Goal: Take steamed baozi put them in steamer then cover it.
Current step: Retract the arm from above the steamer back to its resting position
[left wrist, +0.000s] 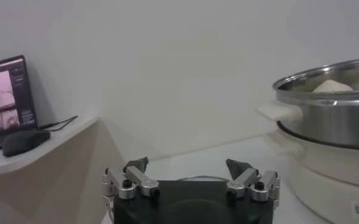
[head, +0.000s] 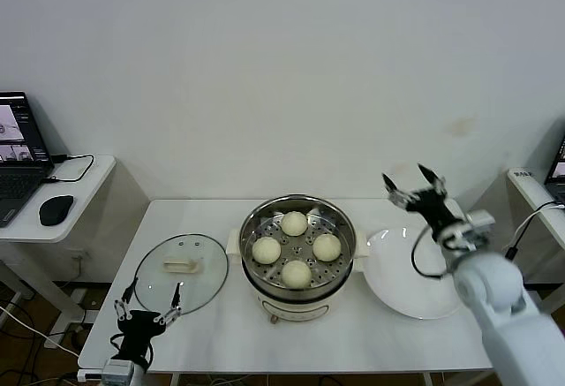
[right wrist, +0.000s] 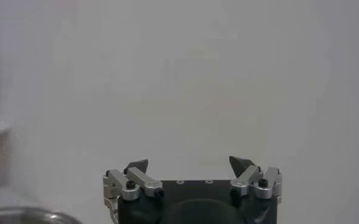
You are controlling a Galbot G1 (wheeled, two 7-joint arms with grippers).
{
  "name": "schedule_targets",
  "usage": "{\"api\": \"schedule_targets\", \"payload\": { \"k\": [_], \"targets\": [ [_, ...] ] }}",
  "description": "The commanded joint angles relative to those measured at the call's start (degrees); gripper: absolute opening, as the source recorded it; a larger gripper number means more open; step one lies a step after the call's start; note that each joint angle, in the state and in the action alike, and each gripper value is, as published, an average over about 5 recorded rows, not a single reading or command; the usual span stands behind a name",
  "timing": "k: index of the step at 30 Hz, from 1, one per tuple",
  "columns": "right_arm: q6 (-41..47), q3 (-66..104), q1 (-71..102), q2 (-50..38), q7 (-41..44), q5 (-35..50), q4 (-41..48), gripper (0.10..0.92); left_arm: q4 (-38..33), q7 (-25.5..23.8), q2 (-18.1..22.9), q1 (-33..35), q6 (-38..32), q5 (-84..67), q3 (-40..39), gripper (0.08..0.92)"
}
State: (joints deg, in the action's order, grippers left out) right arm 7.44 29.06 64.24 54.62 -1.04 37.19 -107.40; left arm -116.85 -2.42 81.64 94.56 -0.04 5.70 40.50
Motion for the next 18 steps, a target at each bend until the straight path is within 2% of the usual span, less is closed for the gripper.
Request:
{"api": "schedule_targets", "payload": {
  "k": [1,6,8,13,18],
  "targets": [
    [-6.8,12.0,25.0,11.5,-6.6,2.6,-4.4,0.823,5.1,4.3,-1.7,-3.8,-4.0,29.6,1.0,0.823],
    [-7.0,12.7,25.3,11.8,-6.4,1.4,-4.9,0.823,8.0,9.7,-4.6,-5.0,-5.9,54.0,-0.8,0.823],
    [-7.2,12.5,25.3,12.0,-6.3,0.8,-4.9,0.823,9.6,11.9,-6.8,-5.9,-6.5,62.9,-2.1,0.823],
    [-6.7,12.4,25.4,13.0,-6.2,0.4,-6.0,0.822,17.3,21.3,-13.5,-9.7,-4.5,77.3,-6.2,0.823],
    [-6.4,12.6,26.7,13.5,-5.8,-0.3,-7.4,0.823,22.2,19.3,-18.5,-13.2,-2.3,77.9,-9.5,0.823]
  ]
}}
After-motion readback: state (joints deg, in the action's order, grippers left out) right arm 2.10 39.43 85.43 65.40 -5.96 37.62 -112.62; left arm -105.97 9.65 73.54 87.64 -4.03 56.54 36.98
